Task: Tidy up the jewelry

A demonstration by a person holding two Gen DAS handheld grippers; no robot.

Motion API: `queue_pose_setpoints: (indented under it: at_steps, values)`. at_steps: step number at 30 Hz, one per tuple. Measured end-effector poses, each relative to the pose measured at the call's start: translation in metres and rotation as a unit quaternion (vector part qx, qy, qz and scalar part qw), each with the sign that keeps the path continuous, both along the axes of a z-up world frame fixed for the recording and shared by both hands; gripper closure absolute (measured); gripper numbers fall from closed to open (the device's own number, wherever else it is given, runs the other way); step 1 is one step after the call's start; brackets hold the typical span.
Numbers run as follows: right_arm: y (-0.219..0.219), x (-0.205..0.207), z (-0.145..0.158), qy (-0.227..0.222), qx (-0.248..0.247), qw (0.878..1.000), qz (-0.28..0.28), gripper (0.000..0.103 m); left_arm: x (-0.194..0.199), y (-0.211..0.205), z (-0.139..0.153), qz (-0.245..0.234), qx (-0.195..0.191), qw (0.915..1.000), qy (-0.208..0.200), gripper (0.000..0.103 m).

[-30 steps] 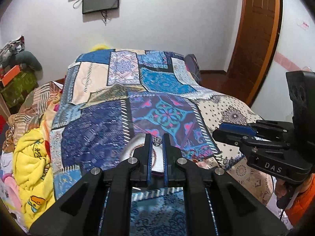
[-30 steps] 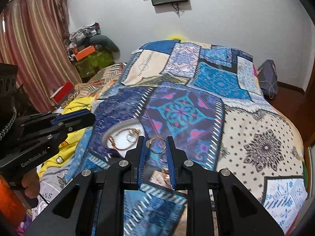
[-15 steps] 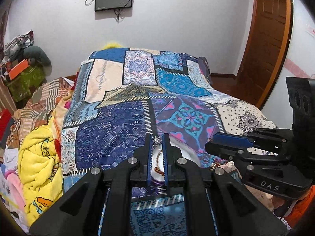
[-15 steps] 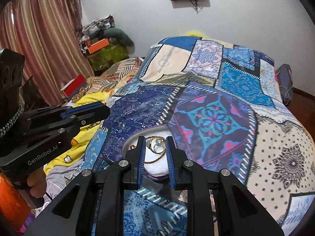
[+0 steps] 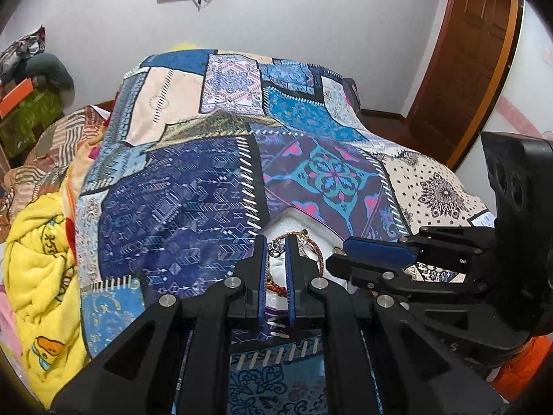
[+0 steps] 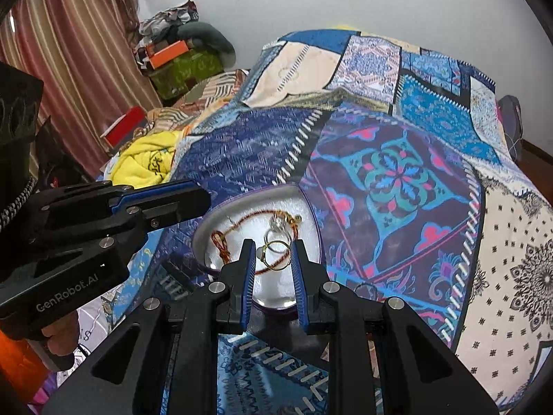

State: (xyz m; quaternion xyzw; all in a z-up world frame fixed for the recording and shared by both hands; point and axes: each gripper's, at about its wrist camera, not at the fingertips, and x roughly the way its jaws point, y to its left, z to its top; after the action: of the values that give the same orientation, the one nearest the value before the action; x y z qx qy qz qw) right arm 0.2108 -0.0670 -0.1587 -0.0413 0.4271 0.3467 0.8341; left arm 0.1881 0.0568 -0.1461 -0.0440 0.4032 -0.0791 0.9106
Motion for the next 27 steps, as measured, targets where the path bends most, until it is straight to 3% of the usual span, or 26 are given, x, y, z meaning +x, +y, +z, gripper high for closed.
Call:
queue_pose_setpoints:
  at_steps: [18, 20, 24, 27]
  values:
    - [0.005, 0.003, -0.009, 0.002, -0.024, 1.0, 0.009, 0.084, 0.009, -0.002, -0.015, 0.009, 0.021, 0.9995, 0.021, 0.093]
    - [0.006, 0.004, -0.009, 0.007, -0.027, 1.0, 0.012, 0.083, 0.007, -0.002, -0.014, 0.012, 0.023, 0.9994, 0.022, 0.09]
    - [0.005, 0.003, -0.005, 0.002, -0.034, 0.999, 0.006, 0.075, 0.002, 0.0, -0.009, 0.02, 0.024, 0.9994, 0.015, 0.068]
    - [0.003, -0.001, 0.002, -0.011, -0.038, 0.999, 0.004, 0.072, -0.003, 0.003, -0.001, 0.027, 0.023, 0.9993, 0.009, 0.062]
